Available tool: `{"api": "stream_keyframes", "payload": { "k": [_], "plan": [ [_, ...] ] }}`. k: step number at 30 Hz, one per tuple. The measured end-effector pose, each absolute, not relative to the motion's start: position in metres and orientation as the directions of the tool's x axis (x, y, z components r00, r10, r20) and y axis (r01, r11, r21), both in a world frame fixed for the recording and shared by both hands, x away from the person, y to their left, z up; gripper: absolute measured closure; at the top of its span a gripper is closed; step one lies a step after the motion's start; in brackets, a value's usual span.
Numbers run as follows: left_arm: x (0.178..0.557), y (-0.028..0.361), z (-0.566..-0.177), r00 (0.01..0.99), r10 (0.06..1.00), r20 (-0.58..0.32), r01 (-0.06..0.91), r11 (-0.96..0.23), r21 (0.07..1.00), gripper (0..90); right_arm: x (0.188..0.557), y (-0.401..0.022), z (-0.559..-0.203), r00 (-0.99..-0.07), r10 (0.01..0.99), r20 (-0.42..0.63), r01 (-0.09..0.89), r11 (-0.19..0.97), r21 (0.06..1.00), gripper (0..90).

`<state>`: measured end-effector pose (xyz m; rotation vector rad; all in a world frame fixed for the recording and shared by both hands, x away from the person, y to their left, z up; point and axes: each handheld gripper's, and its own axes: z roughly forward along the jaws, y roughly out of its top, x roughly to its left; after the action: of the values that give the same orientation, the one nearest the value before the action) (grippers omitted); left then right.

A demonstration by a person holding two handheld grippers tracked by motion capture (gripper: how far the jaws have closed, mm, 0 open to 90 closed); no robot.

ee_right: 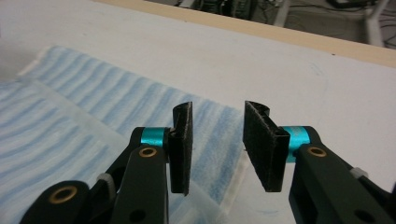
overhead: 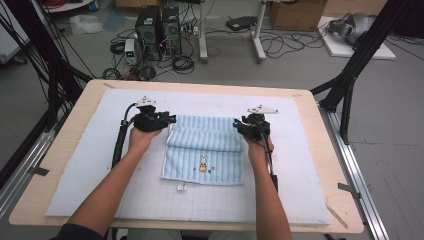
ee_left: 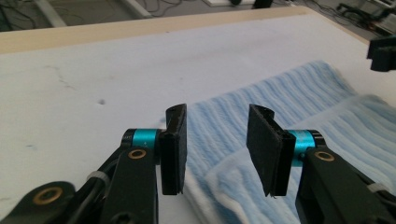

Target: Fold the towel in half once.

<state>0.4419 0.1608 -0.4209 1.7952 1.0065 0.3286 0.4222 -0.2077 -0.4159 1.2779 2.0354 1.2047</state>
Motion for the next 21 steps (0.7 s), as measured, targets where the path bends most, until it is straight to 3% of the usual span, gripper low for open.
{"api": "stream_keyframes", "payload": {
  "k": [12,17,21],
  "plan": [
    [0.442,0.136,-0.441,0.646,0.743,-0.172,0.544,-0.291,0.787,63.7,0.416,-0.222,-0.434,-0.510,0.848,0.144,0.593,0.225,0.773,64.1],
    [0.440,0.134,-0.442,0.661,0.739,-0.128,0.536,-0.345,0.771,83.3,0.416,-0.224,-0.443,-0.509,0.847,0.155,0.623,0.238,0.745,74.2],
    [0.437,0.136,-0.438,0.662,0.733,-0.153,0.537,-0.322,0.779,87.7,0.414,-0.223,-0.442,-0.517,0.845,0.137,0.611,0.253,0.750,82.3]
  ]
}}
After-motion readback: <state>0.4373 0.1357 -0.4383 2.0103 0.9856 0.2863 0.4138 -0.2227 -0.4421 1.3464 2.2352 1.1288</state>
